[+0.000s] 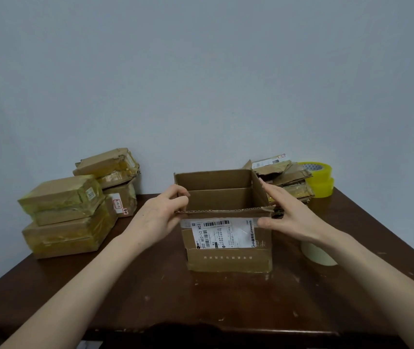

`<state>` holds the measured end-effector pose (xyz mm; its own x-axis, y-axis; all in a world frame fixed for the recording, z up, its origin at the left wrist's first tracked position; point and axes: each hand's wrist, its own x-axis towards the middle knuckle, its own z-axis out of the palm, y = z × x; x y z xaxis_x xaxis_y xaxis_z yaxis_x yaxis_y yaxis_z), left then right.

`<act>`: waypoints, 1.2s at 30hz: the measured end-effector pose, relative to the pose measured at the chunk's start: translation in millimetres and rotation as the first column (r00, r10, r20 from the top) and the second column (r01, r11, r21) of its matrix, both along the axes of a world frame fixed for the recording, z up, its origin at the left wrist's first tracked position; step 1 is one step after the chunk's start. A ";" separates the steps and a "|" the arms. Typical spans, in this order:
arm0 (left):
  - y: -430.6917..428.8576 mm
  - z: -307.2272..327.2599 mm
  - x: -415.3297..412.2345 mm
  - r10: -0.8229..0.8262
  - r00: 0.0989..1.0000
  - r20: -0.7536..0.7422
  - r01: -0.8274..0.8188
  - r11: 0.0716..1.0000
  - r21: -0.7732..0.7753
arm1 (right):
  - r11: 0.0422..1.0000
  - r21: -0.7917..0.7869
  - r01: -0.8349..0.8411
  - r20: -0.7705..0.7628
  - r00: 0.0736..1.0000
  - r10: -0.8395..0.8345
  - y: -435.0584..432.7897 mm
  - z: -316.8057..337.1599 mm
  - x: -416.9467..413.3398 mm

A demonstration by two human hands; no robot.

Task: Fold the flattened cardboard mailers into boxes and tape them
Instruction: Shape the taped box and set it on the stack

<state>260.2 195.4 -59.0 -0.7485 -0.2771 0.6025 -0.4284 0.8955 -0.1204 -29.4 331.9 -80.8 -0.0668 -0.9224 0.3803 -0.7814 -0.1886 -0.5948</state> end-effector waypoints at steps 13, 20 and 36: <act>-11.8 4.9 8.2 -0.075 0.996 0.054 0.073 0.997 0.037 | 0.964 0.205 0.170 0.458 0.854 -0.247 -23.5 63.2 -9.6; -4.5 4.4 9.6 -0.092 0.996 0.012 0.090 0.992 0.090 | 0.905 0.268 0.331 0.111 0.922 -0.370 -72.3 90.2 -4.8; 9.3 -10.0 -35.7 0.262 0.872 -0.414 0.135 0.683 0.718 | 0.945 0.227 0.236 0.537 0.779 -0.324 -55.6 44.7 -3.2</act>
